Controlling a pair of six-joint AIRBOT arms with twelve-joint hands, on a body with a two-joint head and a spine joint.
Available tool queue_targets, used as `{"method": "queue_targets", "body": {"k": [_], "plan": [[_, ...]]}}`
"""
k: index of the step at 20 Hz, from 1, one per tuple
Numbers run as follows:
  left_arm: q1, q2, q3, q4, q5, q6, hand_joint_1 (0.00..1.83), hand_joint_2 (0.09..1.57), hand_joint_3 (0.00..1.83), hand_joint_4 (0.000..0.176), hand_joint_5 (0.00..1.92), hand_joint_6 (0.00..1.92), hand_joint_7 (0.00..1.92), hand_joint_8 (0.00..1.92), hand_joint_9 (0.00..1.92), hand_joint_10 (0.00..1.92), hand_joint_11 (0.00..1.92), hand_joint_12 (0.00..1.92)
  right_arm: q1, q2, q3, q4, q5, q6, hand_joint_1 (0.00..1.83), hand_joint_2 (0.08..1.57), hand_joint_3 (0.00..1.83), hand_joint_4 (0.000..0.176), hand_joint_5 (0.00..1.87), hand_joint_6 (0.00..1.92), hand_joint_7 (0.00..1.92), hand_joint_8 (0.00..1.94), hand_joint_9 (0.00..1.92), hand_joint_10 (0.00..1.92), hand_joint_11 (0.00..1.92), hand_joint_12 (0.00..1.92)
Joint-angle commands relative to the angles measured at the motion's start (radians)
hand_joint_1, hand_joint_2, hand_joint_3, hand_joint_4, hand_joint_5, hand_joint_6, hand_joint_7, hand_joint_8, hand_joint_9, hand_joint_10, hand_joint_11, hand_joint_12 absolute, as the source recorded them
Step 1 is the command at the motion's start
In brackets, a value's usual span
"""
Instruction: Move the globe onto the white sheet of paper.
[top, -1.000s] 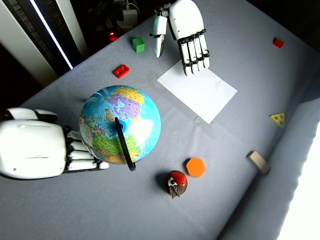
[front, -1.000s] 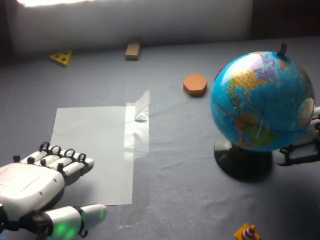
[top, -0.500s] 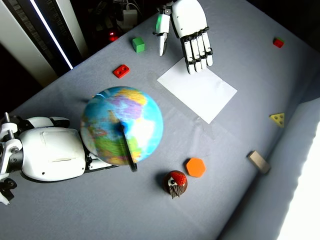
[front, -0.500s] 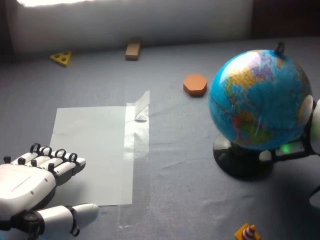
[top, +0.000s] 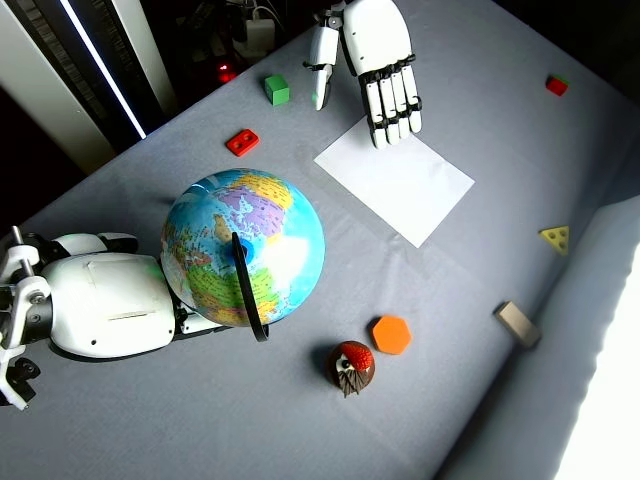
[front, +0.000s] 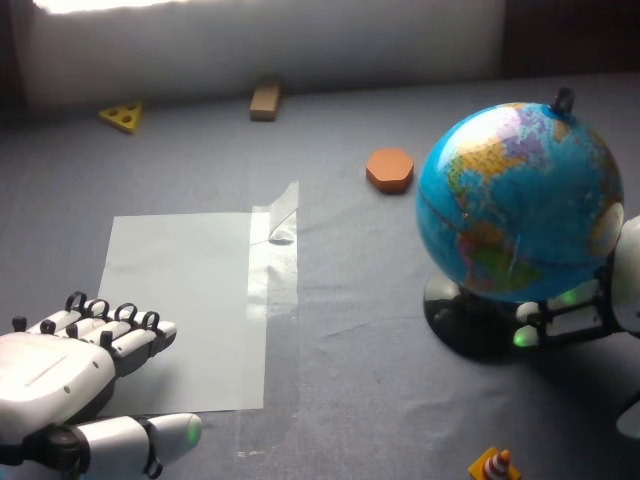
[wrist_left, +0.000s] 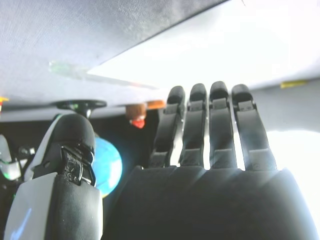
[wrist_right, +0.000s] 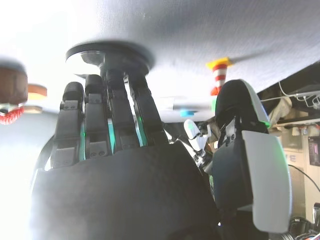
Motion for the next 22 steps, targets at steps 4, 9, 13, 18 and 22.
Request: {"method": "queue_targets", "body": {"k": [4, 9, 13, 18, 22], "plan": [[0.010, 0.011, -0.002, 0.007, -0.088, -0.002, 0.00, 1.17, 0.00, 0.000, 0.10, 0.00, 0.09, 0.00, 0.09, 0.00, 0.01, 0.03, 0.007, -0.028, 0.021, 0.046, 0.018, 0.000, 0.00, 1.13, 0.00, 0.000, 0.13, 0.00, 0.12, 0.00, 0.08, 0.00, 0.00, 0.00], [0.018, 0.027, -0.007, 0.000, -0.088, 0.004, 0.00, 1.15, 0.00, 0.000, 0.10, 0.00, 0.10, 0.00, 0.09, 0.00, 0.01, 0.04, 0.012, -0.058, 0.034, 0.046, 0.040, -0.006, 0.00, 1.12, 0.00, 0.000, 0.14, 0.00, 0.12, 0.00, 0.09, 0.00, 0.00, 0.00], [0.017, 0.029, -0.006, 0.015, -0.088, -0.011, 0.00, 1.15, 0.00, 0.000, 0.10, 0.00, 0.09, 0.00, 0.09, 0.00, 0.01, 0.05, 0.018, -0.079, 0.031, 0.064, 0.035, -0.012, 0.00, 1.14, 0.00, 0.000, 0.13, 0.00, 0.12, 0.00, 0.09, 0.00, 0.00, 0.00], [0.015, 0.025, -0.007, 0.024, -0.088, -0.019, 0.00, 1.15, 0.00, 0.000, 0.10, 0.00, 0.09, 0.00, 0.08, 0.00, 0.00, 0.09, 0.024, -0.106, 0.031, 0.070, 0.032, -0.015, 0.00, 1.17, 0.01, 0.000, 0.13, 0.00, 0.12, 0.00, 0.09, 0.00, 0.00, 0.00], [0.018, 0.026, -0.007, 0.009, -0.088, -0.017, 0.00, 1.15, 0.00, 0.000, 0.09, 0.00, 0.07, 0.00, 0.05, 0.00, 0.00, 0.00, 0.029, -0.120, 0.030, 0.071, 0.018, -0.013, 0.00, 1.17, 0.01, 0.000, 0.13, 0.00, 0.13, 0.00, 0.09, 0.00, 0.00, 0.00]]}}
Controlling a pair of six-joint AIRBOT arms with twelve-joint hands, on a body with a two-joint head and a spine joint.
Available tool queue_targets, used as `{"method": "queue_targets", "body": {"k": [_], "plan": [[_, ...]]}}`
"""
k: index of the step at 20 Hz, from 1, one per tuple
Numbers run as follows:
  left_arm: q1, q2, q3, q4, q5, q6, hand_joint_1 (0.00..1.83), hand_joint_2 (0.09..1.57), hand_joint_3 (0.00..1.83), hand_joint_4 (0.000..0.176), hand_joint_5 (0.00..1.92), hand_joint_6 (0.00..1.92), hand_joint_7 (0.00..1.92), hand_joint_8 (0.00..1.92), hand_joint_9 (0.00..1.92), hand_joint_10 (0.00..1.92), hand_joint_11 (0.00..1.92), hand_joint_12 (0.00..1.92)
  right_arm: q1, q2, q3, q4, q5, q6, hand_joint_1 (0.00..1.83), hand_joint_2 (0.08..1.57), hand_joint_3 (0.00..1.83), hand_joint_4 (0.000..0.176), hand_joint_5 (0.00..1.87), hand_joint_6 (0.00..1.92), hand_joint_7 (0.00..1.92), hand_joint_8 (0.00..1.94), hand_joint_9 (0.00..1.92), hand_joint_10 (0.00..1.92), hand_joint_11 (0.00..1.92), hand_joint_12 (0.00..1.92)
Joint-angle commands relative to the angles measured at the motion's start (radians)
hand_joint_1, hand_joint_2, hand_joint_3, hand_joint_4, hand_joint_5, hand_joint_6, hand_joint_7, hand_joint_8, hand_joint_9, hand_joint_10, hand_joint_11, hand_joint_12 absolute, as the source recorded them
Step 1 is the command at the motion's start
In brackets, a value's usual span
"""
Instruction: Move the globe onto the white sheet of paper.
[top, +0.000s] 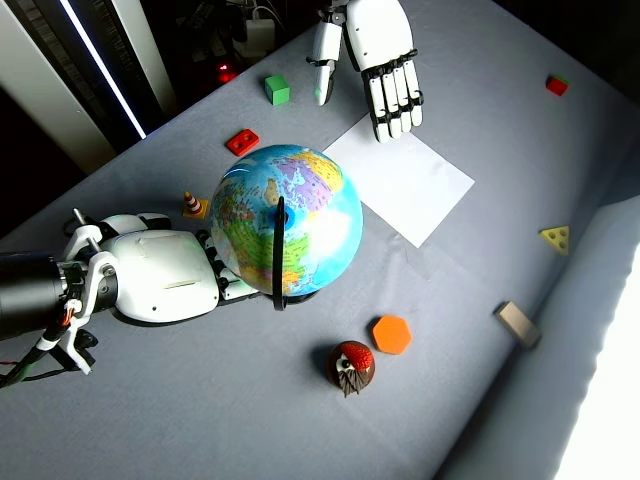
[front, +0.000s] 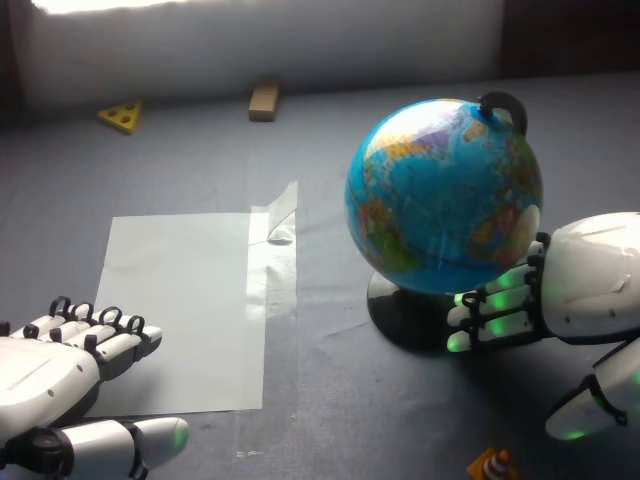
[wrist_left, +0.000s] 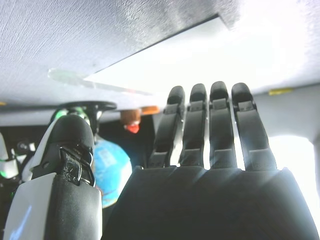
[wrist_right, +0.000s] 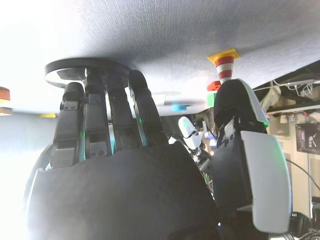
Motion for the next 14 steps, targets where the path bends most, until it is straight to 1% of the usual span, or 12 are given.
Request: {"method": "queue_targets", "body": {"k": [1, 4, 7, 11, 12, 14], "plan": [[-0.001, 0.001, 0.001, 0.018, -0.092, 0.002, 0.00, 1.15, 0.00, 0.000, 0.09, 0.00, 0.07, 0.00, 0.05, 0.00, 0.00, 0.00, 0.010, 0.000, -0.004, 0.025, 0.024, 0.004, 0.00, 1.17, 0.01, 0.000, 0.13, 0.00, 0.13, 0.00, 0.10, 0.01, 0.00, 0.00], [0.001, 0.003, 0.003, 0.026, -0.080, 0.009, 0.00, 1.15, 0.00, 0.000, 0.09, 0.00, 0.07, 0.00, 0.05, 0.00, 0.00, 0.00, 0.022, 0.022, -0.006, 0.035, 0.041, -0.007, 0.00, 1.17, 0.01, 0.000, 0.13, 0.00, 0.13, 0.00, 0.10, 0.01, 0.00, 0.00], [0.001, 0.003, 0.003, 0.031, -0.078, 0.003, 0.00, 1.15, 0.00, 0.000, 0.08, 0.00, 0.07, 0.00, 0.05, 0.00, 0.00, 0.00, 0.018, 0.034, -0.006, 0.057, 0.042, -0.058, 0.00, 1.16, 0.01, 0.000, 0.13, 0.00, 0.13, 0.00, 0.09, 0.00, 0.00, 0.00], [0.004, 0.003, 0.001, 0.035, -0.078, 0.002, 0.00, 1.16, 0.00, 0.000, 0.09, 0.00, 0.08, 0.00, 0.06, 0.01, 0.00, 0.00, 0.026, 0.017, 0.010, 0.067, 0.019, -0.076, 0.00, 1.16, 0.01, 0.000, 0.13, 0.00, 0.13, 0.00, 0.10, 0.01, 0.00, 0.00], [0.005, 0.004, 0.001, 0.051, -0.078, 0.001, 0.00, 1.16, 0.00, 0.000, 0.09, 0.00, 0.08, 0.00, 0.07, 0.01, 0.00, 0.00, 0.031, 0.008, 0.018, 0.076, 0.010, -0.083, 0.00, 1.16, 0.01, 0.000, 0.13, 0.00, 0.13, 0.00, 0.11, 0.01, 0.00, 0.00], [0.005, 0.004, 0.002, 0.047, -0.075, 0.002, 0.00, 1.16, 0.00, 0.000, 0.09, 0.00, 0.08, 0.00, 0.07, 0.01, 0.00, 0.00, 0.037, -0.005, 0.030, 0.076, -0.010, -0.075, 0.00, 1.16, 0.01, 0.000, 0.12, 0.00, 0.13, 0.00, 0.10, 0.01, 0.00, 0.00]]}}
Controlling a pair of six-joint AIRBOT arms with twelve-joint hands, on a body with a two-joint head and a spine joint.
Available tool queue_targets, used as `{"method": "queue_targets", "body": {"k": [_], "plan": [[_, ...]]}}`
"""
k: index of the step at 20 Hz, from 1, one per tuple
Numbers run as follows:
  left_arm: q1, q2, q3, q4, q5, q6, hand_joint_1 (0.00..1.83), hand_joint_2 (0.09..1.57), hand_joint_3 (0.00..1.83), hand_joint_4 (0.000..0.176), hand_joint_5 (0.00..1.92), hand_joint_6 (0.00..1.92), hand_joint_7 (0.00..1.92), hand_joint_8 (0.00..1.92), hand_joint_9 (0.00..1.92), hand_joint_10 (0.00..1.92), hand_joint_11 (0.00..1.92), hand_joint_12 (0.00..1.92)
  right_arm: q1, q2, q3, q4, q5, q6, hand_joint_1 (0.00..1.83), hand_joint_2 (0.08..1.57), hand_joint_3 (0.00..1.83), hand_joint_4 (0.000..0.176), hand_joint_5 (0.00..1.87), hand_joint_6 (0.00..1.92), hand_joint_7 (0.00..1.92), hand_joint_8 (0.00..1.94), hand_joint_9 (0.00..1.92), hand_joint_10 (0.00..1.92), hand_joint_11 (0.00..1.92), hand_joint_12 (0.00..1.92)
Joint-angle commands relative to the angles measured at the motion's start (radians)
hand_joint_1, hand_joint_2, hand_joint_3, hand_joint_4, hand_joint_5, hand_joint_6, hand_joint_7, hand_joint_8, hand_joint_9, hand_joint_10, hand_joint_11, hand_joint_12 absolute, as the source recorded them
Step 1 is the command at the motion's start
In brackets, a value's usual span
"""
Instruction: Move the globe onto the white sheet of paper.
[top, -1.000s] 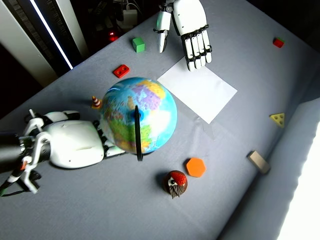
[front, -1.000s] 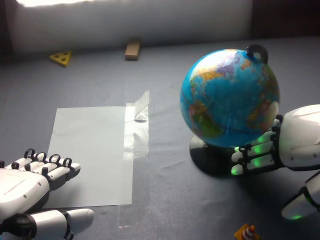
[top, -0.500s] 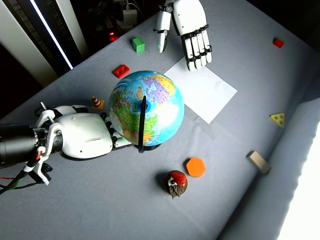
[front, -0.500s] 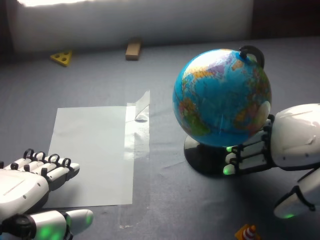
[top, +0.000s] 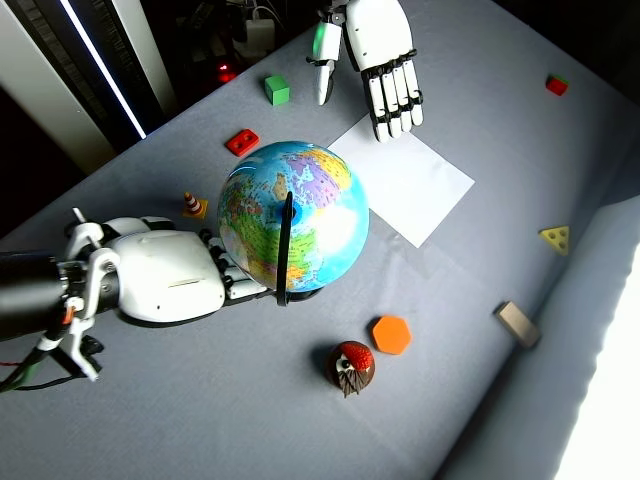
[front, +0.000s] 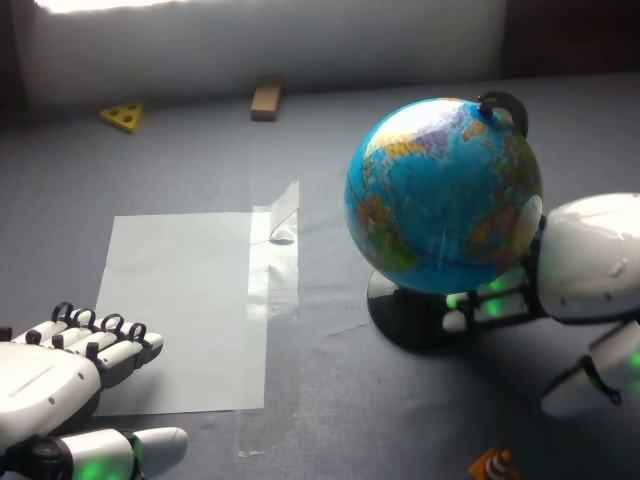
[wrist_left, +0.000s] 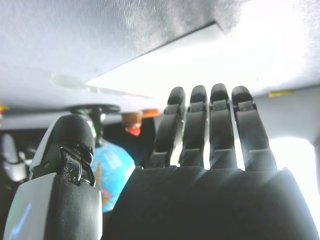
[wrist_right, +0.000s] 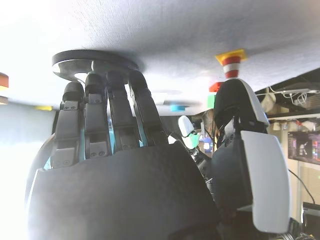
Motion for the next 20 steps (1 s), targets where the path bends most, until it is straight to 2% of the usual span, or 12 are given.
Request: {"method": "queue_targets", "body": {"k": [1, 9, 13, 16, 20], "plan": [[-0.004, 0.004, 0.003, 0.019, -0.082, -0.002, 0.00, 1.16, 0.00, 0.000, 0.09, 0.00, 0.08, 0.00, 0.07, 0.01, 0.00, 0.00, 0.013, -0.002, 0.010, 0.043, -0.004, 0.011, 0.00, 1.17, 0.01, 0.000, 0.13, 0.00, 0.13, 0.00, 0.10, 0.01, 0.00, 0.00], [0.011, 0.007, 0.004, 0.002, -0.081, -0.003, 0.00, 1.16, 0.00, 0.000, 0.09, 0.00, 0.07, 0.00, 0.07, 0.00, 0.01, 0.01, -0.007, -0.050, 0.048, 0.042, 0.003, 0.011, 0.00, 1.17, 0.01, 0.000, 0.15, 0.01, 0.16, 0.01, 0.13, 0.02, 0.02, 0.01], [0.012, 0.012, 0.009, 0.012, -0.061, -0.003, 0.00, 1.16, 0.00, 0.000, 0.09, 0.00, 0.07, 0.00, 0.07, 0.00, 0.01, 0.01, 0.003, -0.084, 0.048, 0.035, -0.037, 0.004, 0.00, 1.17, 0.01, 0.000, 0.14, 0.01, 0.16, 0.01, 0.13, 0.02, 0.01, 0.01], [0.009, 0.017, 0.010, 0.016, -0.064, -0.009, 0.00, 1.17, 0.00, 0.000, 0.09, 0.00, 0.07, 0.00, 0.08, 0.01, 0.02, 0.01, 0.018, -0.118, 0.048, -0.008, -0.052, 0.060, 0.00, 1.17, 0.00, 0.000, 0.15, 0.01, 0.16, 0.01, 0.13, 0.01, 0.02, 0.02], [0.008, 0.015, 0.009, 0.029, -0.071, -0.018, 0.00, 1.17, 0.00, 0.000, 0.10, 0.00, 0.07, 0.00, 0.08, 0.01, 0.02, 0.01, 0.031, -0.162, 0.048, -0.015, -0.103, 0.079, 0.00, 1.17, 0.00, 0.000, 0.16, 0.01, 0.16, 0.00, 0.13, 0.01, 0.02, 0.02]]}}
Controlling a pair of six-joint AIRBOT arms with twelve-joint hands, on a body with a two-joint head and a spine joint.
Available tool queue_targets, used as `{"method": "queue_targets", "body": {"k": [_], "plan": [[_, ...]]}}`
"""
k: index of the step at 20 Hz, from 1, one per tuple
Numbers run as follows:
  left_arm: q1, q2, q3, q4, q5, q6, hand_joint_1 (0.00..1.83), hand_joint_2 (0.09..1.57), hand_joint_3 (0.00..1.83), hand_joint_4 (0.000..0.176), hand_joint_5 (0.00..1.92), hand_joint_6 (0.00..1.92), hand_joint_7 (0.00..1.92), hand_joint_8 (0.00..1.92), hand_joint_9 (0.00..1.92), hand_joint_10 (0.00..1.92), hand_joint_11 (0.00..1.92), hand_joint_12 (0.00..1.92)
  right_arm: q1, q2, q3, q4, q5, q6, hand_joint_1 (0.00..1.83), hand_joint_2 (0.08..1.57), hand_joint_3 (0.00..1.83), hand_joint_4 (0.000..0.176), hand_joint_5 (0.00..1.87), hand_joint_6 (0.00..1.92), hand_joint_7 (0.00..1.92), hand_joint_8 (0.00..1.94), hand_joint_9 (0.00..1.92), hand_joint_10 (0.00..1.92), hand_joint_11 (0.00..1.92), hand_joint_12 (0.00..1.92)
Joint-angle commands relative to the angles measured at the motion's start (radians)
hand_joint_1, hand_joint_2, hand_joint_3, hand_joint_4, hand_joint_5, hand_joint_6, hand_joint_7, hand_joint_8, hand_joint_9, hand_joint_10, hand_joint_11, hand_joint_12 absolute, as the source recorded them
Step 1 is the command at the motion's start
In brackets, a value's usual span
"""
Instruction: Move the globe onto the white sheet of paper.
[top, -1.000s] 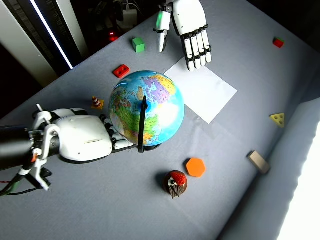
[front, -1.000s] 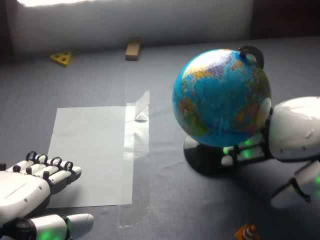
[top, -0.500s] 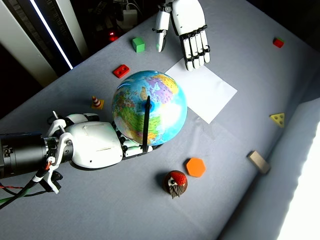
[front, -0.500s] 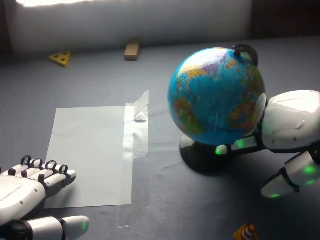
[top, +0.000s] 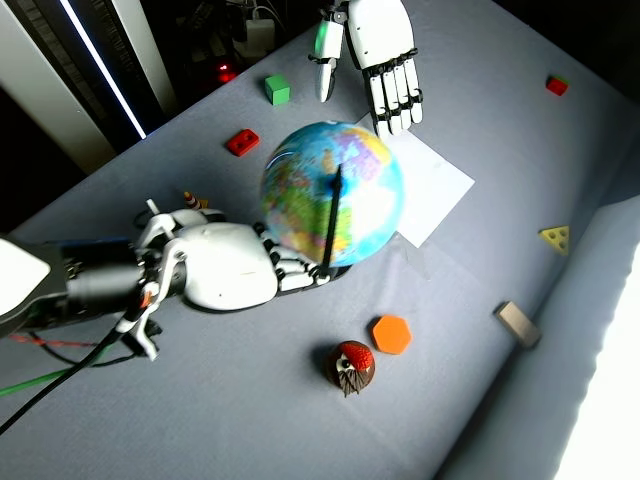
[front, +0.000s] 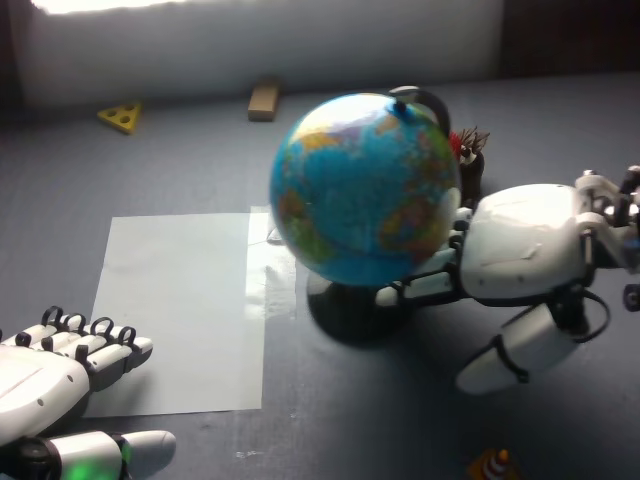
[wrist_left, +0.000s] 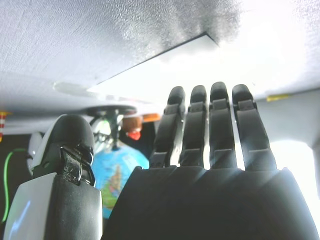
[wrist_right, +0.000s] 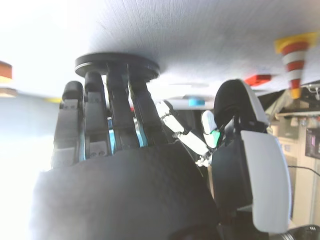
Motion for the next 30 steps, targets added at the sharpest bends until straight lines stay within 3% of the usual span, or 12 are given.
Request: {"method": "queue_targets", "body": {"k": [1, 2, 4, 9, 12, 16, 30], "plan": [[-0.005, -0.002, 0.003, 0.030, -0.088, -0.012, 0.00, 1.17, 0.00, 0.000, 0.10, 0.00, 0.07, 0.00, 0.09, 0.01, 0.02, 0.01, 0.002, -0.023, -0.001, -0.025, -0.010, 0.026, 0.00, 1.17, 0.00, 0.000, 0.16, 0.01, 0.16, 0.00, 0.13, 0.01, 0.02, 0.03], [-0.005, -0.007, 0.004, 0.039, -0.075, -0.012, 0.00, 1.17, 0.00, 0.000, 0.10, 0.00, 0.07, 0.00, 0.09, 0.01, 0.02, 0.01, 0.008, -0.043, -0.001, -0.076, -0.021, 0.077, 0.00, 1.17, 0.00, 0.000, 0.16, 0.01, 0.16, 0.00, 0.13, 0.01, 0.02, 0.03], [-0.005, -0.008, 0.004, 0.039, -0.072, -0.012, 0.00, 1.17, 0.00, 0.000, 0.10, 0.00, 0.07, 0.00, 0.09, 0.01, 0.02, 0.01, 0.011, -0.048, -0.001, -0.090, -0.025, 0.090, 0.00, 1.17, 0.00, 0.000, 0.17, 0.00, 0.16, 0.00, 0.13, 0.00, 0.00, 0.12], [-0.009, -0.009, 0.000, 0.036, -0.063, -0.012, 0.00, 1.16, 0.00, 0.000, 0.10, 0.00, 0.08, 0.00, 0.10, 0.01, 0.02, 0.02, 0.035, -0.120, -0.001, -0.150, -0.098, 0.172, 0.00, 1.17, 0.00, 0.000, 0.17, 0.00, 0.16, 0.00, 0.13, 0.00, 0.00, 0.13], [-0.010, -0.007, 0.004, 0.028, -0.063, -0.006, 0.00, 1.16, 0.00, 0.000, 0.11, 0.00, 0.08, 0.00, 0.10, 0.01, 0.02, 0.02, 0.054, -0.163, -0.006, -0.333, -0.140, 0.361, 0.00, 1.17, 0.00, 0.000, 0.17, 0.00, 0.17, 0.00, 0.13, 0.00, 0.00, 0.13], [-0.006, -0.002, 0.003, 0.022, -0.064, -0.005, 0.00, 1.16, 0.00, 0.000, 0.11, 0.01, 0.07, 0.00, 0.08, 0.00, 0.03, 0.03, 0.059, -0.206, -0.008, -0.338, -0.182, 0.369, 0.00, 1.17, 0.00, 0.000, 0.18, 0.00, 0.18, 0.00, 0.14, 0.00, 0.00, 0.25], [0.003, -0.009, -0.005, 0.010, -0.067, -0.004, 0.00, 1.16, 0.00, 0.000, 0.09, 0.00, 0.10, 0.01, 0.09, 0.01, 0.02, 0.01, 0.097, -0.359, -0.009, -0.339, -0.354, 0.375, 0.00, 1.16, 0.00, 0.000, 0.18, 0.00, 0.16, 0.00, 0.16, 0.00, 0.00, 0.15]]}}
